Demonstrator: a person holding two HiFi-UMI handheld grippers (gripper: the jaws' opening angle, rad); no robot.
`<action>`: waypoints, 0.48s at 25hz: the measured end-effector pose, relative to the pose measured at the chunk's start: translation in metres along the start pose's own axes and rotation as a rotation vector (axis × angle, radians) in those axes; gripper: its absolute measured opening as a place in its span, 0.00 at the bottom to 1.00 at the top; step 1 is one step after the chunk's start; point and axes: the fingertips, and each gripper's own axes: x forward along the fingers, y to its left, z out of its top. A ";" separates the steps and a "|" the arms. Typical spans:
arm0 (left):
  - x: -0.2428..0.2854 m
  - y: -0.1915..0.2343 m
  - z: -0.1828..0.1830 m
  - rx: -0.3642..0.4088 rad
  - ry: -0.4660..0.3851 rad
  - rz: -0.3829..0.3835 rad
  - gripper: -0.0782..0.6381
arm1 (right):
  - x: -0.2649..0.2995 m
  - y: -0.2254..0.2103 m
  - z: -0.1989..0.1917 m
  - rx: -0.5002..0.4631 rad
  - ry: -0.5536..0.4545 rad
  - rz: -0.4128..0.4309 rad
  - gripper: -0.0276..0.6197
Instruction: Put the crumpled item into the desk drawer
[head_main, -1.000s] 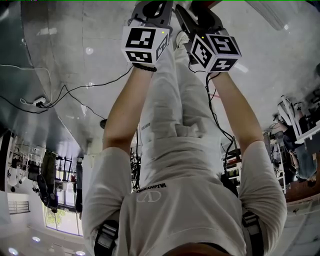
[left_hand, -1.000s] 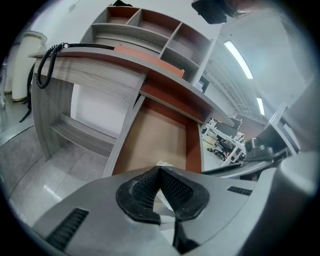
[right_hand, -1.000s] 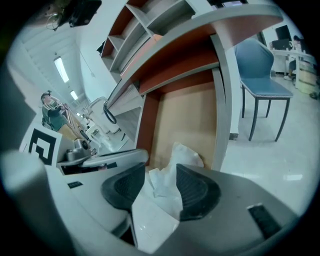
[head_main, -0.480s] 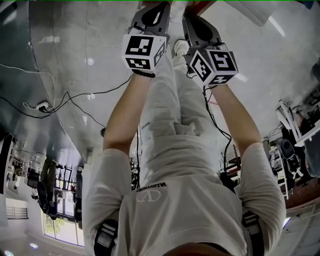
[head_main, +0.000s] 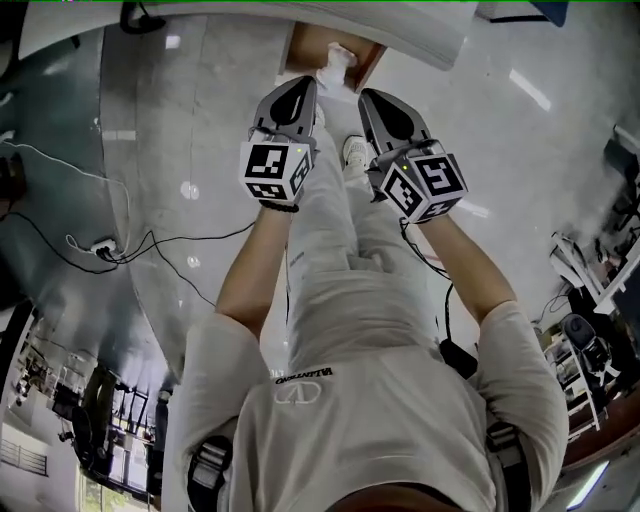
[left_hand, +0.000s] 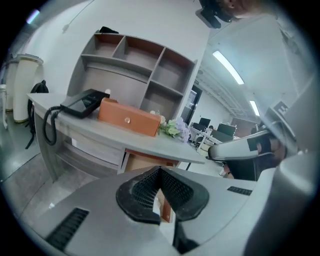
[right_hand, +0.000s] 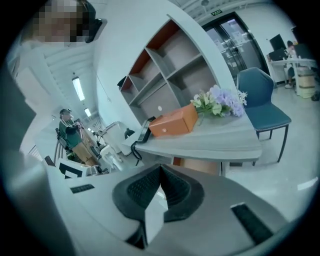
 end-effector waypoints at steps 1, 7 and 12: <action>-0.007 -0.004 0.012 0.005 -0.016 0.003 0.11 | -0.010 0.004 0.009 -0.002 -0.009 0.005 0.04; -0.038 -0.018 0.082 0.077 -0.122 0.011 0.11 | -0.051 0.012 0.056 -0.048 -0.079 -0.009 0.04; -0.078 -0.012 0.129 0.101 -0.201 0.025 0.11 | -0.074 0.019 0.099 -0.100 -0.177 -0.062 0.04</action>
